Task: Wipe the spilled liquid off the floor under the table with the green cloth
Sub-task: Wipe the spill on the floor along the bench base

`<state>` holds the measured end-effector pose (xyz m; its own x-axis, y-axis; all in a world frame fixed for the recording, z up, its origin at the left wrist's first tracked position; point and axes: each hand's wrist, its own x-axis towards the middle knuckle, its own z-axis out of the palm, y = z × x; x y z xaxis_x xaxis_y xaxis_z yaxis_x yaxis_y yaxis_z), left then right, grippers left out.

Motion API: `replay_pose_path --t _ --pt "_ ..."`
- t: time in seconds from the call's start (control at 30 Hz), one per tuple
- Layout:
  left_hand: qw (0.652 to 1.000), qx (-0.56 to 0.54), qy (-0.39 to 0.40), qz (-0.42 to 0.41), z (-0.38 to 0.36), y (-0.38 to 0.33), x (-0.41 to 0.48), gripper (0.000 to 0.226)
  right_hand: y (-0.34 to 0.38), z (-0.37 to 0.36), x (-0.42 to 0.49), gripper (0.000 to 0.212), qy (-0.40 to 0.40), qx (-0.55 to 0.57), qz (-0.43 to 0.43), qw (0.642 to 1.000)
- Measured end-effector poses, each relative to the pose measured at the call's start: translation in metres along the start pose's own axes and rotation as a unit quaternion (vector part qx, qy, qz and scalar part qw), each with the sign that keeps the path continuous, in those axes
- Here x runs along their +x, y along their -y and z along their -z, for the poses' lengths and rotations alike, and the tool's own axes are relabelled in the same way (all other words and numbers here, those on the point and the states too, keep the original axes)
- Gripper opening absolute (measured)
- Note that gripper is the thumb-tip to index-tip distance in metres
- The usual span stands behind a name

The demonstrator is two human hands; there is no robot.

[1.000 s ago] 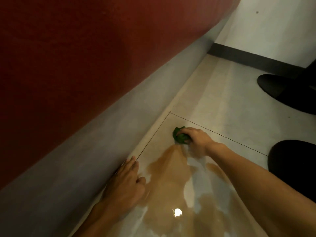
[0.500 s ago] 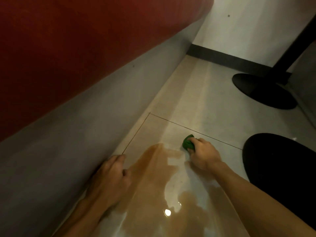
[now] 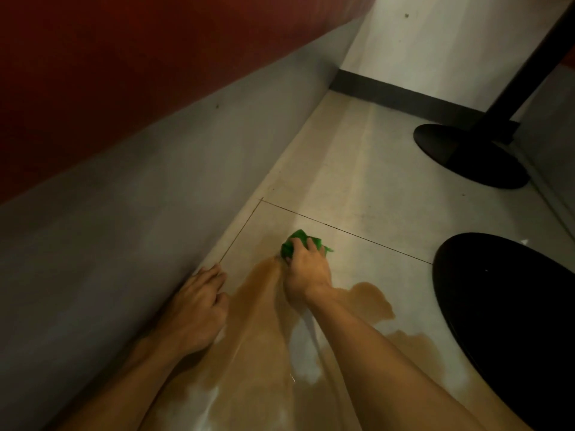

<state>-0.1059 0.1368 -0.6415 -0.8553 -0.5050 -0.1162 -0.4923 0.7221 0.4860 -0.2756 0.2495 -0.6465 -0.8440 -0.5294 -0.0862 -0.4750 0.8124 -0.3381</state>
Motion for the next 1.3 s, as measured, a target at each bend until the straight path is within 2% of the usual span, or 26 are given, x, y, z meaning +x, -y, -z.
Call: replay_pose_path --t 0.13,0.23,0.43,0.57,0.67,0.8,0.97,1.1,1.3 --pt "1.000 -0.011 0.000 -0.004 0.000 0.002 -0.001 0.049 0.007 -0.005 -0.005 0.051 0.055 0.004 0.103 0.993" --pt "1.000 -0.015 0.007 -0.006 -0.001 0.004 0.000 0.049 -0.005 0.008 -0.005 0.055 0.083 -0.033 0.125 0.988" --pt "1.000 0.010 0.015 0.007 -0.004 0.002 -0.001 0.067 -0.039 0.023 -0.002 0.052 -0.005 -0.029 -0.035 0.999" --pt "1.000 0.016 0.013 0.015 -0.007 0.000 0.000 0.052 -0.017 0.013 -0.005 0.047 -0.030 -0.012 -0.063 0.997" --pt "1.000 0.015 0.013 0.015 -0.008 0.002 0.001 0.052 0.008 -0.001 -0.011 0.047 -0.025 0.012 -0.028 0.999" --pt "1.000 0.016 0.021 0.008 -0.009 0.005 0.001 0.053 0.037 -0.013 -0.019 0.046 0.017 0.054 0.098 0.994" --pt "1.000 0.000 0.015 0.004 -0.005 0.006 0.002 0.051 0.029 0.000 -0.017 0.049 0.082 -0.002 0.193 0.978" --pt "1.000 -0.008 0.020 0.002 -0.002 0.004 -0.001 0.050 -0.006 0.023 -0.014 0.063 0.117 -0.043 0.192 0.973" --pt "1.000 0.011 0.018 0.011 -0.002 0.001 -0.001 0.052 -0.063 0.049 -0.017 0.046 0.094 -0.044 0.117 0.988"
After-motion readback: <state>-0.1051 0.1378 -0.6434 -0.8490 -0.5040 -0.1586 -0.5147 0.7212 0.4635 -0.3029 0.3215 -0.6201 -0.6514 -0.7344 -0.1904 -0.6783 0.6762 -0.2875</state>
